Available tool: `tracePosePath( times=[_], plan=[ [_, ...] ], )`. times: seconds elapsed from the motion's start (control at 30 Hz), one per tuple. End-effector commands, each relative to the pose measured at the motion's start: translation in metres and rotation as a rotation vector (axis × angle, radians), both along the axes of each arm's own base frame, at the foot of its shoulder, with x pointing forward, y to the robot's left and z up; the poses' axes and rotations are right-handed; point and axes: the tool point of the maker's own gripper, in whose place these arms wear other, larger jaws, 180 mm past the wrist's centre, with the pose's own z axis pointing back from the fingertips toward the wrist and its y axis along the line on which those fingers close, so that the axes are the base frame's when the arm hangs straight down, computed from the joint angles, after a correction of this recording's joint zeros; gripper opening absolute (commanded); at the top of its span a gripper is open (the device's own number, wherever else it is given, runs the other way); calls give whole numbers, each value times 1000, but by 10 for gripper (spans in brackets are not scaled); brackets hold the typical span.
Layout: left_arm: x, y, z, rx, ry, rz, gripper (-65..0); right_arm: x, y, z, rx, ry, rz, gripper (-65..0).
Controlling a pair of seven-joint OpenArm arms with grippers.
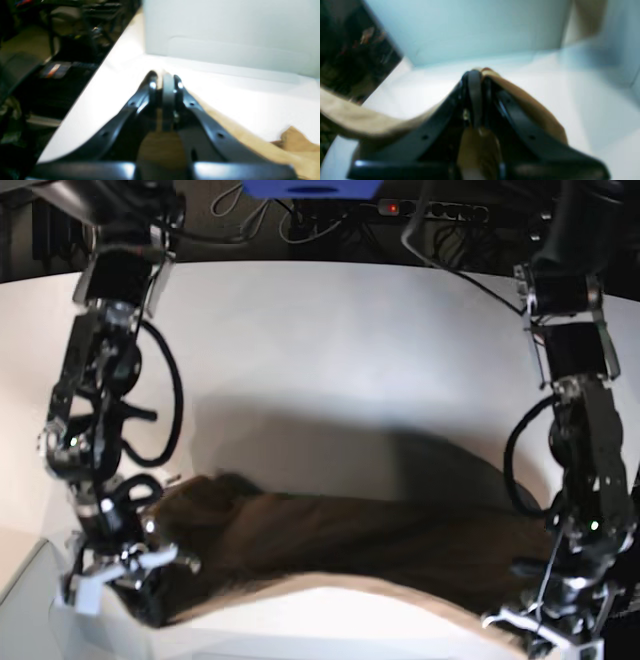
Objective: Layout the t-shirt on the table in an organized manner, then fold the t-shirt properly
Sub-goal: 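Swing the shirt up and lay it flat with both grippers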
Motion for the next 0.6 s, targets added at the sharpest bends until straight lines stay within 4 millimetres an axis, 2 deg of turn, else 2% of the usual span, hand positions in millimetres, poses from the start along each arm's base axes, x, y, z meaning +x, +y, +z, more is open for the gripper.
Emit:
tracePosePath(
  times=[0.0,0.07,0.1,0.2,0.27,0.33,0.37,0.43,0.47,0.5,0.57],
  plan=[
    [12,-7,40,18,-89,-13,-650,14,1,54,13,-147,8,-650],
    [28,-28,63,8,-117,-52,-650,35,-16,83,14,-187,-21,-650],
    [35,-34,80,-9,-144,-60,-650,45,-23,100,21,-209,-31,-650],
    [48,-40,124,-38,-207,-67,-650,67,-33,151,41,-274,-43,-650],
    [54,-41,153,-39,-243,-67,-650,75,-48,179,59,-323,-69,-650],
    [56,-47,177,-55,-278,-79,-650,75,-54,201,64,-366,-81,-650],
    [56,-48,185,-58,-291,-80,-650,73,-58,207,60,-376,-87,-650],
    [56,-50,189,-54,-297,-85,-650,71,-71,208,73,-380,-114,-650],
    [57,-50,185,-53,-288,-84,-650,71,-76,199,79,-365,-124,-650],
    [58,-49,176,-53,-269,-82,-650,71,-82,183,86,-335,-136,-650],
    [56,-47,155,-55,-237,-78,-650,66,-87,162,88,-309,-150,-650]
  ],
)
